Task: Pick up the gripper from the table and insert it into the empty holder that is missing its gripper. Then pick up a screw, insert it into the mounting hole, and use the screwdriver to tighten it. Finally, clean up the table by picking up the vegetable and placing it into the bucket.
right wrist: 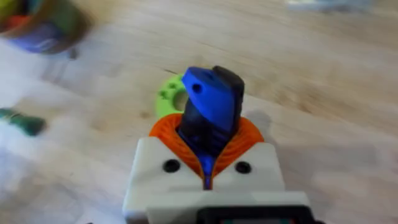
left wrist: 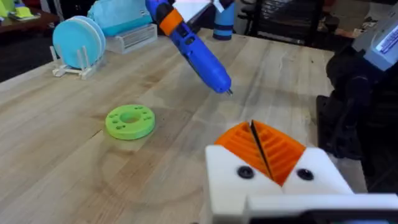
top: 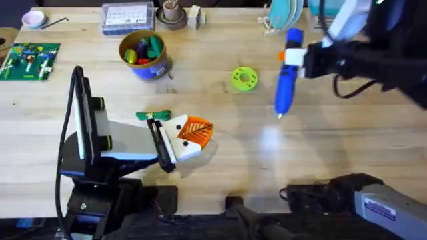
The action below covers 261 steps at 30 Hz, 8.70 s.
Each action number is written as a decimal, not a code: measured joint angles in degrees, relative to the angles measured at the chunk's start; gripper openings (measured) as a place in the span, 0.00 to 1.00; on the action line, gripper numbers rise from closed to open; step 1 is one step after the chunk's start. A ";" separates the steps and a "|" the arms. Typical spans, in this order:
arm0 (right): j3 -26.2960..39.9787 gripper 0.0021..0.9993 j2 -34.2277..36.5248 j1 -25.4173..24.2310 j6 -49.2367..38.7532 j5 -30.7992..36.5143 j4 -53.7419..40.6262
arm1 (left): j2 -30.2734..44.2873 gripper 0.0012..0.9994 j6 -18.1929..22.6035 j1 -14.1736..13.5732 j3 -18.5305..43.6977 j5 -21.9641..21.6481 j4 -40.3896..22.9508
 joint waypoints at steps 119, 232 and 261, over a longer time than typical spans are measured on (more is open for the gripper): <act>16.69 0.99 -2.17 0.08 -3.30 17.59 -18.91 | 39.17 0.99 15.97 -0.02 54.03 -50.79 -54.05; 16.69 0.99 -2.17 0.08 -3.30 17.61 -22.31 | 79.98 0.01 43.63 6.21 65.85 -59.67 -30.28; 16.69 1.00 -2.17 0.08 -3.30 17.61 -22.88 | 81.22 0.99 46.15 5.25 66.24 -59.62 -25.05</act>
